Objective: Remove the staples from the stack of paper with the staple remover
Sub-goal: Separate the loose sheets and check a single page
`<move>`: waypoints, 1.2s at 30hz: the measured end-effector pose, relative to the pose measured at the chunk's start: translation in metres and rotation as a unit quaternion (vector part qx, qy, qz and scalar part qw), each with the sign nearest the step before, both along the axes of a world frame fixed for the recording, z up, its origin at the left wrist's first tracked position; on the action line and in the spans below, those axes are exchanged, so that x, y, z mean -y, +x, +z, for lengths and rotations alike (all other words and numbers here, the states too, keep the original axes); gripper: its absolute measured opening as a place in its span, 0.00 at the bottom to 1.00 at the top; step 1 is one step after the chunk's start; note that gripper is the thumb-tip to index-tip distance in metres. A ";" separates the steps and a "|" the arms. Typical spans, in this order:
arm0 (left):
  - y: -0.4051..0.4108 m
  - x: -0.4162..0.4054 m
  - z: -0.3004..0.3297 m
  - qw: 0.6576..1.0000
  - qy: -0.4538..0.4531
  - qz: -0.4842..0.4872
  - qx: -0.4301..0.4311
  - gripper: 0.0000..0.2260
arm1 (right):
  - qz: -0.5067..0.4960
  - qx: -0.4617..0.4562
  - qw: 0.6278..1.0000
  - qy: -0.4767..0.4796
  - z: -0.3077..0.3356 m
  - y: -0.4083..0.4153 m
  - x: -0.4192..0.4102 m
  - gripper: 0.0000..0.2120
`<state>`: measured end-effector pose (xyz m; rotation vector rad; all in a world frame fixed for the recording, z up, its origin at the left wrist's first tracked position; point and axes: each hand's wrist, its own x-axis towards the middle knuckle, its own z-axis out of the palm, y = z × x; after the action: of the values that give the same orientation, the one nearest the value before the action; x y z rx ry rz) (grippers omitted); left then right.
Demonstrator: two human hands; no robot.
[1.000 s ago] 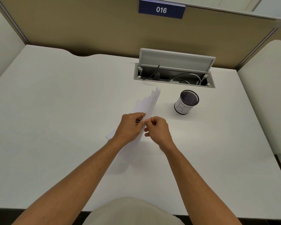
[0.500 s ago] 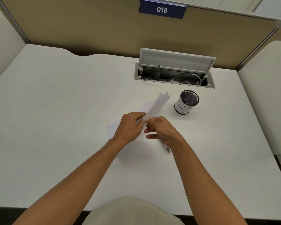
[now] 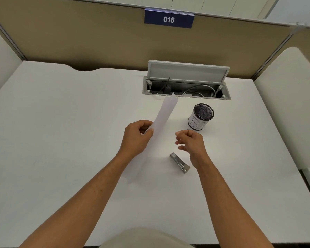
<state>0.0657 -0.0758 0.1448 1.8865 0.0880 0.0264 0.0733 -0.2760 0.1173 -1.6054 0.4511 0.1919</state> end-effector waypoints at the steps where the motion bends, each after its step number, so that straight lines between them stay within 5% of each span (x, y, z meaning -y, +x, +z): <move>1: 0.002 -0.001 0.003 1.000 -0.030 0.005 -0.006 0.07 | -0.015 0.000 1.000 -0.009 0.000 0.003 0.005 0.04; 7: 0.018 -0.015 0.017 0.972 -0.232 0.010 -0.041 0.08 | -0.080 0.021 0.995 -0.052 0.007 0.027 0.038 0.03; 12: 0.026 -0.036 0.000 0.944 -0.313 0.040 -0.100 0.09 | -0.133 0.052 0.985 -0.093 0.016 0.057 0.061 0.04; 22: 0.017 -0.064 -0.079 0.937 -0.236 0.141 -0.216 0.12 | -0.126 0.043 0.966 -0.221 0.002 0.107 0.088 0.02; 29: 0.011 -0.067 -0.108 0.938 -0.189 0.161 -0.244 0.12 | -0.057 0.037 0.922 -0.381 -0.007 0.120 0.091 0.10; 36: 0.013 -0.063 -0.114 0.946 -0.170 0.148 -0.234 0.12 | -0.085 0.047 0.931 -0.351 -0.007 0.122 0.096 0.09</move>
<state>0.0785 -0.0128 0.0306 1.4879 0.6607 -0.2199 0.1956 -0.3724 0.1101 -2.2495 0.6226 -0.2064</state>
